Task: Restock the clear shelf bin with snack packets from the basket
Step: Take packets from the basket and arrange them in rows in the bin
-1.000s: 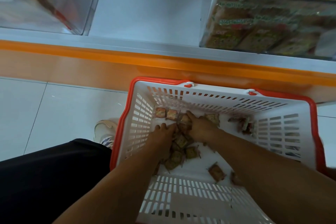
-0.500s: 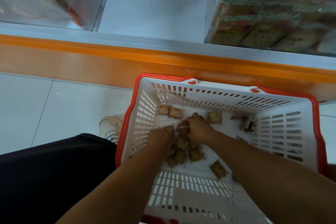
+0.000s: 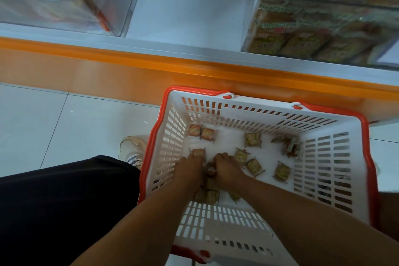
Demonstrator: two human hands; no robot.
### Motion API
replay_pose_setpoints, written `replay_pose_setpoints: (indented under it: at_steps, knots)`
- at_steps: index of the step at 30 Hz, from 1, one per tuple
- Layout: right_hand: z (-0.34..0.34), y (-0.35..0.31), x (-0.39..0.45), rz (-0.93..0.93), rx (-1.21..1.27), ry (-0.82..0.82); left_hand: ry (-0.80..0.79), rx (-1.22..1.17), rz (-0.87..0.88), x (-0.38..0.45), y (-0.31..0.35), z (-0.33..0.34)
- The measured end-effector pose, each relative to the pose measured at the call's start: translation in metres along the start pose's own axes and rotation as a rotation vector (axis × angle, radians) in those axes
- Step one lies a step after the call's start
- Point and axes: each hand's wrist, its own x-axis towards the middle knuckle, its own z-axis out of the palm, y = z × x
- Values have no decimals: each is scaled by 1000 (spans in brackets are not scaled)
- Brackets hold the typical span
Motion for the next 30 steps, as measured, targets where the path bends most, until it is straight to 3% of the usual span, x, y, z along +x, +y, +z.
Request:
replay_pose_setpoints:
  at_steps: [7,9,11,14,17,20,23,26,30]
  knots:
    - [-46,-12,-20,-14,229,-70,29,-441,-95,-3,0,-31]
    - [-87,-18,-37,-48,304,-150,-49,-600,-154,1,-2,-54]
    - [-135,-29,-67,-55,351,-208,-234,-841,-207,-1,-3,-86]
    - [-193,-49,-125,-103,462,-205,-505,-1106,-113,-21,10,-141]
    - [-234,-66,-183,-158,599,-127,-601,-1149,12,-53,37,-199]
    - [-269,-76,-238,-228,773,57,-698,-1284,191,-92,64,-255]
    - [-292,-77,-278,-372,1024,133,-620,-1339,358,-133,87,-296]
    - [-303,-74,-296,-470,1285,122,-410,-1395,457,-167,104,-315]
    - [-308,-77,-302,-538,1357,162,-198,-1541,510,-185,114,-317]
